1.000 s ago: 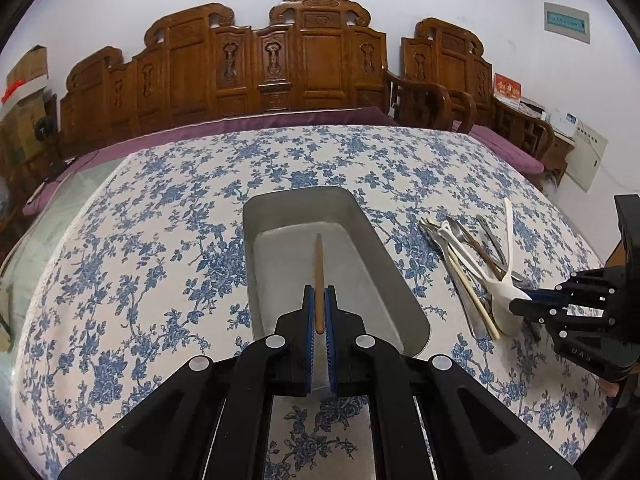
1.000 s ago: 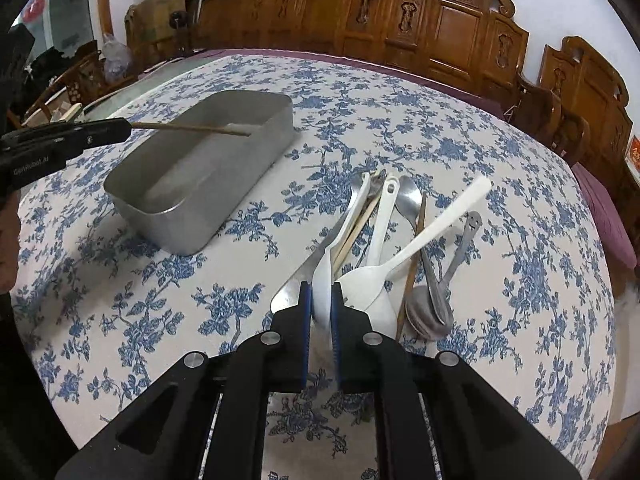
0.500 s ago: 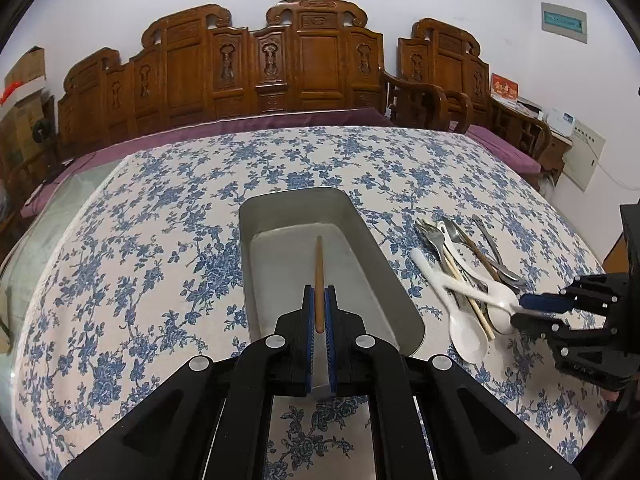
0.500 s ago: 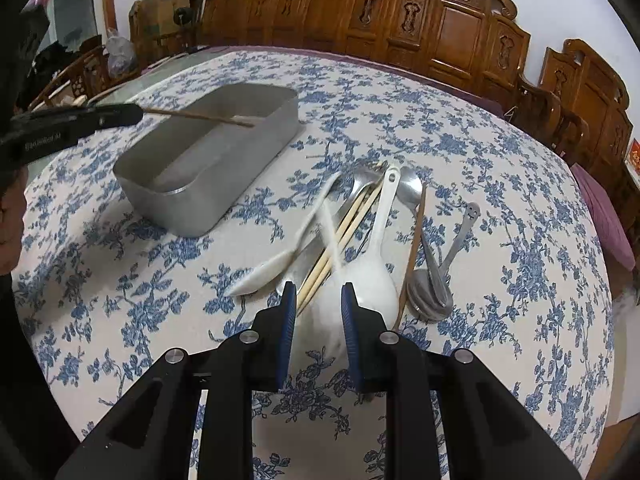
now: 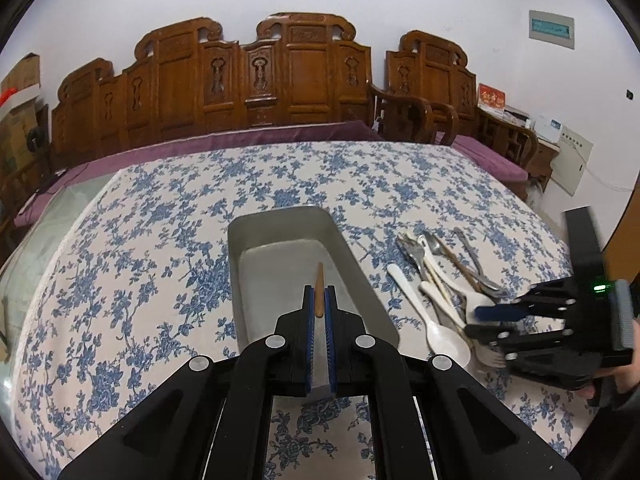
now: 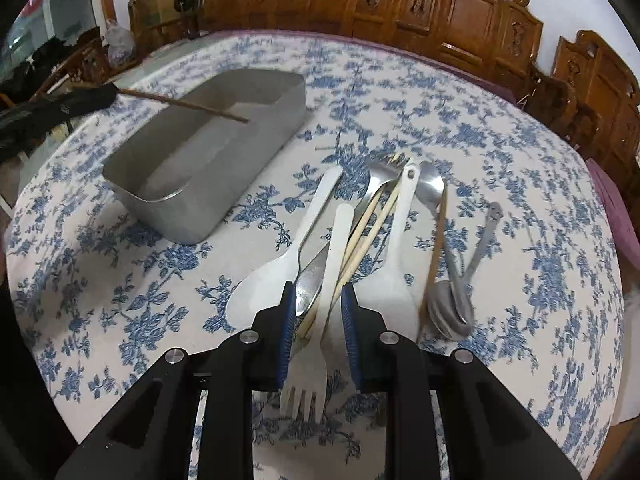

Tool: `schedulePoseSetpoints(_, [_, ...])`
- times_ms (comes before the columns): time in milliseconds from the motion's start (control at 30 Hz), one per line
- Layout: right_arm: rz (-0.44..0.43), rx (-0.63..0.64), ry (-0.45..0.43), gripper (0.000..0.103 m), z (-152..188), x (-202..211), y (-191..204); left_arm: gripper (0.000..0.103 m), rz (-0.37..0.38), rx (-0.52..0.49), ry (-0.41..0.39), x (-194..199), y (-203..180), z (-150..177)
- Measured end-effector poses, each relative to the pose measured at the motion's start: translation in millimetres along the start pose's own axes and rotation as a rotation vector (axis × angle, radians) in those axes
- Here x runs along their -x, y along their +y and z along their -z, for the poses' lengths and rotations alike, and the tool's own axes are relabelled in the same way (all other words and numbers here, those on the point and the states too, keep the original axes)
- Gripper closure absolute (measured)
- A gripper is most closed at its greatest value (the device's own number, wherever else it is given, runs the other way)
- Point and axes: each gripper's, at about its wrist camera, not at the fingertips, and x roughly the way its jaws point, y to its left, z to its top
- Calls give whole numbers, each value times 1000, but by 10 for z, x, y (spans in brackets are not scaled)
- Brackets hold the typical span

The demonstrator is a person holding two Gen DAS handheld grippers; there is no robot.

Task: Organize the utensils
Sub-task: 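Grasp a white plastic fork with the right tool while the left tool holds the chopstick in the tray, then lower the white fork into the tray with the right tool while the left tool releases the chopstick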

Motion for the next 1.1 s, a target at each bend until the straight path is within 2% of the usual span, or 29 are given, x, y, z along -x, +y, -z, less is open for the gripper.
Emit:
schedulePoseSetpoints(100, [6,-39,40,83,2,-116,-54,99,2,-1,-10,39,-3,-16])
schedulePoseSetpoints(200, [-51,-123,46,84,26,-126,-161,99,3,7,-13,50,20,-35])
schedulePoseSetpoints(233, [-64,-136,53,89,39,-124,-179,99,4,8,-13,51,22,-39])
schedulePoseSetpoints(300, [-65,-146,53,90,58,-101,-184,99,5,7,-13,51,19,-46])
schedulePoseSetpoints(333, [-62,-152,51,95,60,-73,-194,99,5,6,-15,54,22,-48])
schedulePoseSetpoints(667, [-68,-150,0,96,100,264,-184,99,-1,9,-20,70,32,-48])
schedulePoseSetpoints(900, [-103,-116,-96,96,-248,539,27,99,-49,21,-33,51,121,-47])
schedulePoseSetpoints(1100, [-149,-106,-140,95,-697,466,255,99,-70,36,-8,-80,201,-26])
